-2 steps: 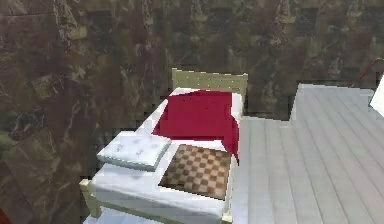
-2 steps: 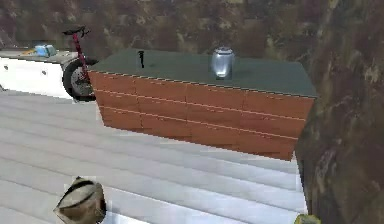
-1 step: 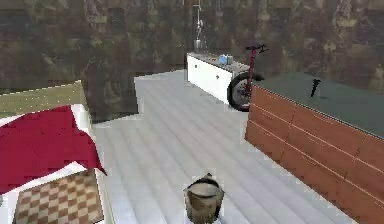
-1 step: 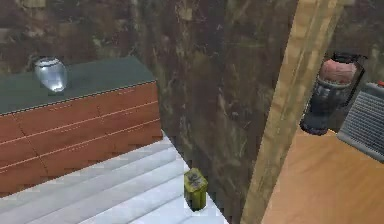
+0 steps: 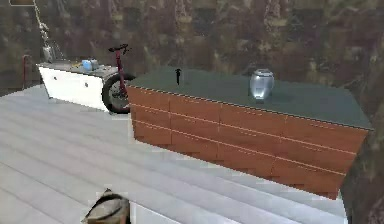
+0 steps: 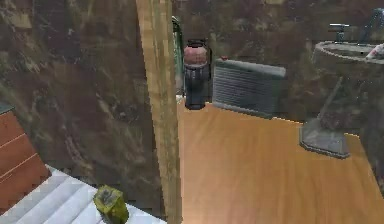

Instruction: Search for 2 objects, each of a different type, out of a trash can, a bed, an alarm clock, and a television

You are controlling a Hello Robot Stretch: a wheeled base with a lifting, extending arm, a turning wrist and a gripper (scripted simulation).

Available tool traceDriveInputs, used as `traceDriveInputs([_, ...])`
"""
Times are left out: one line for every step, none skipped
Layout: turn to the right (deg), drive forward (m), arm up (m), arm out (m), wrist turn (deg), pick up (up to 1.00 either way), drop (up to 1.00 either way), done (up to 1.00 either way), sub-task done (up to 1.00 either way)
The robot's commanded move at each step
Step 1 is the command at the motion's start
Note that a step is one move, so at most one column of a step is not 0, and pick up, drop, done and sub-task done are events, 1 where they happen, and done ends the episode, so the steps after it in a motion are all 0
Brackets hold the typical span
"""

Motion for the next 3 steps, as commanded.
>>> traceDriveInputs([0.0, 1.00, 0.00, 0.00, 0.0, 0.00, 0.00, 0.00, 0.00])
traceDriveInputs([6.0, 0.00, 0.00, 0.00, 0.0, 0.00, 0.00, 0.00, 0.00])
traceDriveInputs([0.0, 0.10, 0.00, 0.00, 0.0, 0.00, 0.00, 0.00, 0.00])
